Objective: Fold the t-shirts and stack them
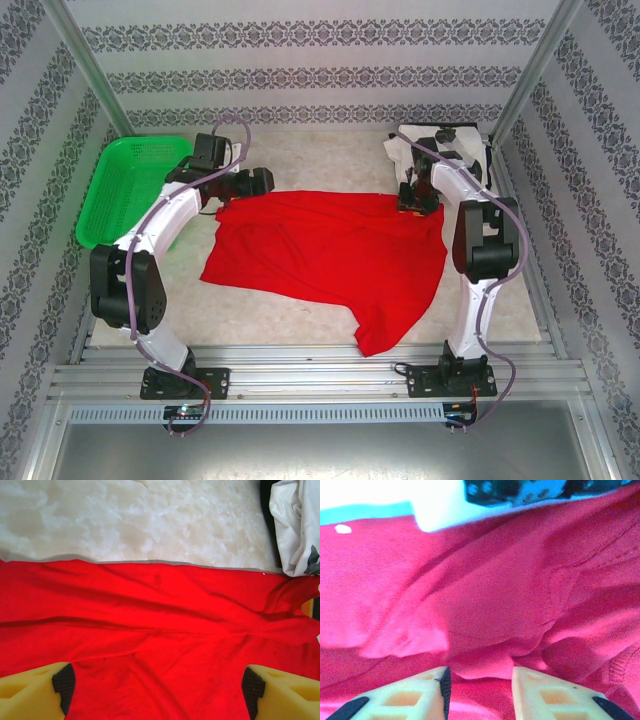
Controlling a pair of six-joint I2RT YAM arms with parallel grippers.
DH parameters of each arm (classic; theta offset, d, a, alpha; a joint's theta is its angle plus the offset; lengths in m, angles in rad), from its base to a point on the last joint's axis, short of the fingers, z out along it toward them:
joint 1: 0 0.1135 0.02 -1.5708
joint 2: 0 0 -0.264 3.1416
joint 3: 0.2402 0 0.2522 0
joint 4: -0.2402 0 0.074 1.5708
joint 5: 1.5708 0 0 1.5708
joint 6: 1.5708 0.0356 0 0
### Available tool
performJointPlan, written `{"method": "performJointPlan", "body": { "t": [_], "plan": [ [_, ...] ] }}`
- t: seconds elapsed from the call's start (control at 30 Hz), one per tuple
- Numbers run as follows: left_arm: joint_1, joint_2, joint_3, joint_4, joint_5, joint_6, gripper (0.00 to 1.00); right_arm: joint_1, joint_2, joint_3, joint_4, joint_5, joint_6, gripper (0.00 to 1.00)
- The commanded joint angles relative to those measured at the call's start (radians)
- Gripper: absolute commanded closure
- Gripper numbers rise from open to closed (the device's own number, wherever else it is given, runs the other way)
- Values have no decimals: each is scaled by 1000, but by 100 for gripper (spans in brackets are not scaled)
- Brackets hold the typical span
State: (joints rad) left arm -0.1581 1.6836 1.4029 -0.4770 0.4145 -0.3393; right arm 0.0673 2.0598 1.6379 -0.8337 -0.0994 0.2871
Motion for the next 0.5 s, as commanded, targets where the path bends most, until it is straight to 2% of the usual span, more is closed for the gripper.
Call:
{"method": "performJointPlan", "body": {
  "t": [0.0, 0.1, 0.27, 0.47],
  "plan": [
    [-13, -27, -8, 34, 4, -13, 13, 1, -121, -20, -10, -54, 19, 59],
    [-15, -33, -11, 36, -4, -9, 12, 18, -210, -93, -52, -59, 35, 59],
    [-15, -51, -25, 60, 13, 0, 10, 53, -367, -321, -46, -97, 136, 59],
    [-17, -81, 4, 102, 33, 33, 5, 64, -394, -536, 187, -180, 292, 58]
  ]
}}
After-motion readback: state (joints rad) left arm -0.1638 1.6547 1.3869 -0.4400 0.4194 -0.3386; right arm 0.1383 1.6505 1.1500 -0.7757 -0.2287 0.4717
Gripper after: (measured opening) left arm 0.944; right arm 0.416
